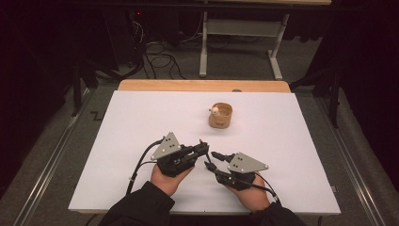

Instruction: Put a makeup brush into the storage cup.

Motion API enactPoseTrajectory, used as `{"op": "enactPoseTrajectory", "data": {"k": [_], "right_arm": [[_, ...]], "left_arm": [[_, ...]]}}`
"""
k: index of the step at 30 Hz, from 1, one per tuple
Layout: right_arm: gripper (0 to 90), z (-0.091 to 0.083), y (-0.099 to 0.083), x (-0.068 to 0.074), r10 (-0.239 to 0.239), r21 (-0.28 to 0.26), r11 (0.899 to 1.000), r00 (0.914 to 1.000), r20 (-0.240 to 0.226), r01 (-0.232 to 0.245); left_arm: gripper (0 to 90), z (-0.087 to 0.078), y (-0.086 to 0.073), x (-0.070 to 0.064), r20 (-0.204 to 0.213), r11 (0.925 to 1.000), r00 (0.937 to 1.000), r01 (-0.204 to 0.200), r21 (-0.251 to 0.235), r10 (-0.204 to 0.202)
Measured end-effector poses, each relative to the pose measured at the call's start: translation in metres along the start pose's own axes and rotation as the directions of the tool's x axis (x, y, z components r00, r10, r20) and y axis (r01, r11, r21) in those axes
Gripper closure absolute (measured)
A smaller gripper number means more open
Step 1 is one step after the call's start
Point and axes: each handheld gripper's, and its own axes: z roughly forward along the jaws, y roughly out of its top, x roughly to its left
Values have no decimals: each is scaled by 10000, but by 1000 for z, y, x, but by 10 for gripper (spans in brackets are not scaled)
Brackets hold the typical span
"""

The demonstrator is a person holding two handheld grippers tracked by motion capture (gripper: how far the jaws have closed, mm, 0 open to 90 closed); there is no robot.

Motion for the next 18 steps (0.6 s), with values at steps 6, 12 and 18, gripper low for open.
{"op": "enactPoseTrajectory", "data": {"k": [6, 12, 18], "right_arm": [[581, -1, 3, 0, 207, -255, 9995, 9998, 79, -205], [637, -1, 4, 1, 348, -434, 9985, 9991, 251, -336], [724, -2, 4, 1, 297, -447, 9986, 9994, 185, -288]], "left_arm": [[836, 5, -4, -4, 50, 9997, 10000, -78, 246, 77], [836, 9, -6, -6, 114, 9993, 9999, -107, 371, 103], [836, 8, -6, -5, 80, 9996, 9999, -65, 288, 63]]}}
